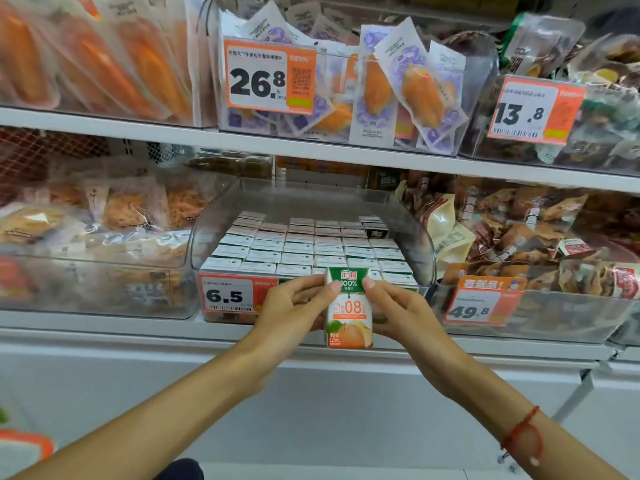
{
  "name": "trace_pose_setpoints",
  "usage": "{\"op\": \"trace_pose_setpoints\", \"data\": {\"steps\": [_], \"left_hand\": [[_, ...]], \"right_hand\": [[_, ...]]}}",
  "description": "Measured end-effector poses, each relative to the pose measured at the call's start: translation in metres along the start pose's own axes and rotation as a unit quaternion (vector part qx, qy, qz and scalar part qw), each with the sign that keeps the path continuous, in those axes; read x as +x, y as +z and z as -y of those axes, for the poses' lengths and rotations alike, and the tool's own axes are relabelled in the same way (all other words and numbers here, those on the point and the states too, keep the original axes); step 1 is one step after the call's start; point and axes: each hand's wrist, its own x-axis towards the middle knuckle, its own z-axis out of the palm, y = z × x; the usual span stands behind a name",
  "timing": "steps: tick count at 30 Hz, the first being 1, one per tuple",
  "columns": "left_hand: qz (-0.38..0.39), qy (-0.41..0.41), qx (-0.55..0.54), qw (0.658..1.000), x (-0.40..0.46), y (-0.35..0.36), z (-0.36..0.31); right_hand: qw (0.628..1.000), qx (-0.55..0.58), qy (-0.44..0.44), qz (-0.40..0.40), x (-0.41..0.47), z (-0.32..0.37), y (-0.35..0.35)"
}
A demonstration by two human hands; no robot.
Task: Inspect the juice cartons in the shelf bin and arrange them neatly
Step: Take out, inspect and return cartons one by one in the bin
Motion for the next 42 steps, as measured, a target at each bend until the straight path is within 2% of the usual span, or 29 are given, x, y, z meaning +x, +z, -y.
{"op": "trace_pose_setpoints", "data": {"steps": [2,6,11,15,19,21,26,30,37,42], "left_hand": [[-0.015,0.003,-0.005,1.000,0.001,0.001,0.000],[-0.053,0.012,-0.009,0.999,0.004,0.001,-0.002],[-0.056,0.024,-0.005,0.998,0.004,0.000,-0.001],[-0.075,0.058,0.015,0.995,0.003,-0.001,0.006],[-0.041,0.076,0.026,0.996,0.004,0.003,0.008],[-0.010,0.077,0.031,0.997,0.004,0.001,0.007],[0.033,0.061,0.077,0.995,0.009,-0.013,0.003],[0.088,0.092,0.115,0.985,0.009,-0.016,-0.003],[0.099,0.166,0.144,0.970,0.010,-0.022,-0.005],[0.115,0.170,0.145,0.968,0.010,-0.019,-0.003]], "right_hand": [[0.999,0.001,0.016,0.037,-0.001,-0.001,-0.005],[0.993,-0.067,0.031,0.094,-0.006,-0.002,-0.009],[0.996,-0.070,0.019,0.057,-0.009,-0.004,-0.010],[0.997,-0.079,-0.023,0.009,-0.011,-0.006,-0.004],[0.975,-0.183,-0.105,-0.077,-0.013,-0.007,0.007],[0.967,-0.212,-0.118,-0.083,-0.014,-0.008,0.009],[0.994,-0.081,-0.069,-0.008,-0.010,-0.001,-0.004],[0.998,-0.011,-0.068,-0.014,-0.006,0.004,-0.006],[0.993,-0.017,-0.114,0.015,-0.012,0.008,-0.012],[0.992,-0.015,-0.124,0.015,-0.014,0.008,-0.015]]}}
